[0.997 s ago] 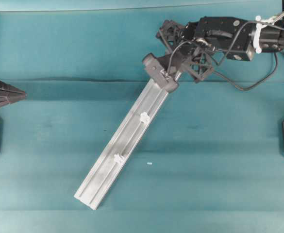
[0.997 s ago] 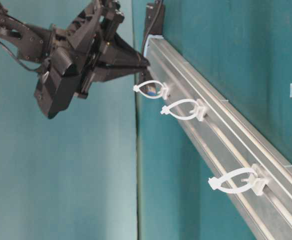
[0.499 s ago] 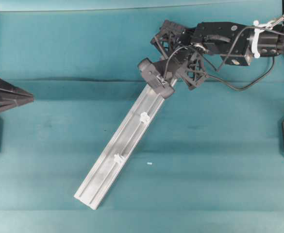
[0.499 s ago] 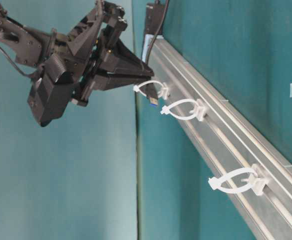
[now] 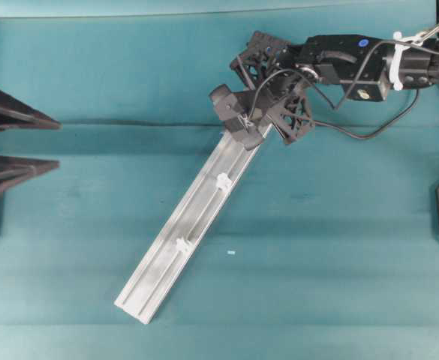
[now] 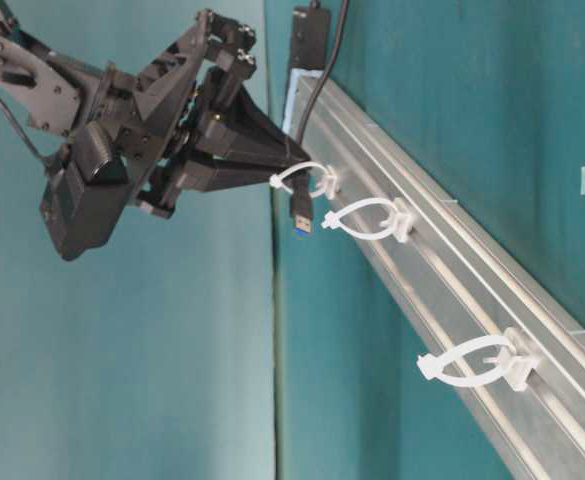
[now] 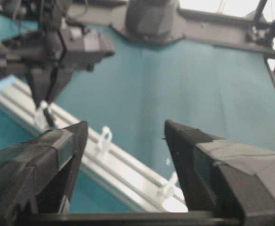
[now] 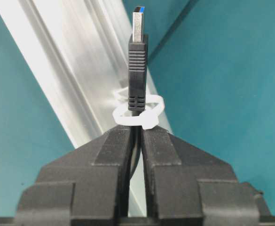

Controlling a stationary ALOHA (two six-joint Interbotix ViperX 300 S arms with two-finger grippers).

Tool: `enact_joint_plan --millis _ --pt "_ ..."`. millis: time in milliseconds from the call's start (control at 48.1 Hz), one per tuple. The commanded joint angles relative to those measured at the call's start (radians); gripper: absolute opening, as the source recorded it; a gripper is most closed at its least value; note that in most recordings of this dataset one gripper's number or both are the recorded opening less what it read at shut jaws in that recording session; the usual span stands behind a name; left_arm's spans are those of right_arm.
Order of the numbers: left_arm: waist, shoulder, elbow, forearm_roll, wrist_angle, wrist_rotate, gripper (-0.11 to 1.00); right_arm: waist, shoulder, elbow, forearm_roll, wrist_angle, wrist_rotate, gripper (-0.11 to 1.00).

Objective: Pass the USB cable through three rings with both arms.
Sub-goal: 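Bring the left gripper to the plug beyond the first ring and grasp it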

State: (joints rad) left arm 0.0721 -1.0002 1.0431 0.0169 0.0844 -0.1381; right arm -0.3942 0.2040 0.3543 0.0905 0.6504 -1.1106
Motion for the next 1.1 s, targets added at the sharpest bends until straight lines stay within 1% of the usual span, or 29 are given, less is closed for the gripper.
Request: enact_joint_plan --millis 0,62,166,229,249,353,540,644,727,789,852,956,1080 --pt "0.014 0.11 -0.008 0.002 -0.023 -0.028 0.79 0.003 -0.002 0.003 0.015 -0.009 -0.008 0.07" --pt "0.04 0.181 -0.011 0.003 -0.064 -0.084 0.8 0.002 -0.003 0.005 0.029 -0.015 -0.008 0.07" --pt "0.095 0.298 -0.025 0.003 -0.144 -0.21 0.8 -0.006 -0.003 0.005 0.057 -0.018 -0.009 0.07" --pt "0.12 0.373 -0.038 0.003 -0.172 -0.259 0.8 -0.011 -0.003 0.005 0.063 -0.02 -0.009 0.07" --pt "0.124 0.397 -0.041 0.005 -0.179 -0.264 0.8 -0.012 -0.005 0.005 0.063 -0.02 -0.009 0.07" --pt "0.129 0.522 -0.072 0.006 -0.202 -0.25 0.8 -0.015 -0.003 0.005 0.064 -0.021 -0.009 0.07" --pt "0.143 0.752 -0.161 0.006 -0.249 -0.17 0.81 -0.025 -0.005 0.005 0.066 -0.023 -0.009 0.07" --pt "0.152 0.847 -0.222 0.006 -0.287 -0.137 0.81 -0.028 -0.005 0.005 0.066 -0.025 -0.009 0.07" --pt "0.158 0.916 -0.276 0.006 -0.291 -0.115 0.81 -0.028 -0.005 0.005 0.066 -0.028 -0.009 0.07" --pt "0.163 0.956 -0.301 0.006 -0.291 -0.112 0.81 -0.029 -0.005 0.005 0.071 -0.031 -0.008 0.07" --pt "0.163 0.986 -0.313 0.006 -0.291 -0.115 0.81 -0.028 -0.005 0.005 0.087 -0.035 -0.008 0.07" --pt "0.164 1.023 -0.316 0.006 -0.307 -0.117 0.81 -0.029 -0.005 0.005 0.124 -0.044 -0.009 0.07" --pt "0.175 1.062 -0.314 0.006 -0.35 -0.117 0.81 -0.029 -0.005 0.005 0.141 -0.048 -0.009 0.07"
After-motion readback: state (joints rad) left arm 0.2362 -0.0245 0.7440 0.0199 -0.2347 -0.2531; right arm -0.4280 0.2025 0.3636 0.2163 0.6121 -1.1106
